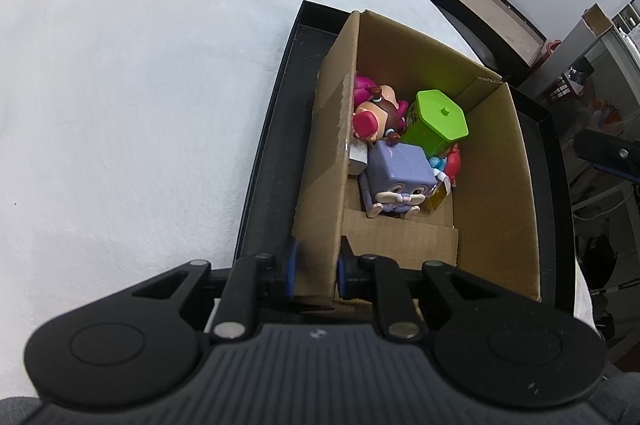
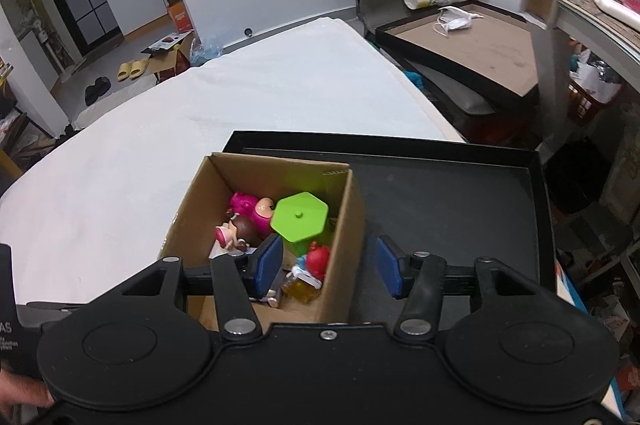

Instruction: Organize rigid objects

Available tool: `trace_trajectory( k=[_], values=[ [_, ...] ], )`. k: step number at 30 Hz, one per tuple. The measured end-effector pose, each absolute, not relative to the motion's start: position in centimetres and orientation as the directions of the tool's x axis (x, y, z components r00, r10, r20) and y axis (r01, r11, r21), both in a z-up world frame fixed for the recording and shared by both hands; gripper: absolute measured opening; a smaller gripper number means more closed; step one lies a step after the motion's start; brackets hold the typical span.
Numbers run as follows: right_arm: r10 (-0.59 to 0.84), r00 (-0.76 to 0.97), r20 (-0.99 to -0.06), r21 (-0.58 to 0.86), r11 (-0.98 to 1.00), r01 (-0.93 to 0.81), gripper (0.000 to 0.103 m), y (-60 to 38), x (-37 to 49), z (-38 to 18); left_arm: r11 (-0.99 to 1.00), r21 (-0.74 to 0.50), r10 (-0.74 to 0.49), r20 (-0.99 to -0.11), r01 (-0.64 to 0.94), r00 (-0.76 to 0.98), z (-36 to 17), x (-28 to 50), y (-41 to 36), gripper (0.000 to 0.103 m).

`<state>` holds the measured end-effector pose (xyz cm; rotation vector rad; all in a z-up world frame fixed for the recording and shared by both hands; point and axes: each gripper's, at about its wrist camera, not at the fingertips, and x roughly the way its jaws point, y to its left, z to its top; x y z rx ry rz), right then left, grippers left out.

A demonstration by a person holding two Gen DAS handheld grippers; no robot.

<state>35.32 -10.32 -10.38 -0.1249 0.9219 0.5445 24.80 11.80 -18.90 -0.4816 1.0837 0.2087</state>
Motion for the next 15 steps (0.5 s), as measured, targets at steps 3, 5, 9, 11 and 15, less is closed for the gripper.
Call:
trace_trajectory(
  k=[3, 5, 9, 11, 15],
  values=[
    [0.398, 0.480, -0.782, 0.141, 0.863, -0.486, 0.052, -11.4, 35.2, -10.3, 0.884, -0.263, -0.064, -0.887, -0.386, 0.458, -18.8, 24.9, 11.7, 0.017],
    [0.396, 0.483, -0.781, 0.142, 0.866, -0.480, 0.052, -12.1, 35.1, -10.3, 0.885, -0.254, -0.054, -0.889, -0.391, 0.455, -18.7, 25.0, 11.8, 0.017],
    [0.397, 0.489, -0.777, 0.150, 0.871, -0.469, 0.052, -13.4, 35.1, -10.2, 0.889, -0.233, -0.035, -0.894, -0.395, 0.447, -18.6, 25.2, 11.4, 0.016],
    [0.399, 0.492, -0.774, 0.157, 0.873, -0.461, 0.052, -14.1, 35.0, -10.0, 0.889, -0.229, -0.035, -0.898, -0.397, 0.439, -18.5, 25.2, 11.2, 0.016],
    [0.404, 0.500, -0.766, 0.176, 0.880, -0.441, 0.054, -15.5, 34.7, -9.9, 0.892, -0.223, -0.039, -0.905, -0.393, 0.424, -18.1, 25.3, 10.8, 0.016]
  ],
)
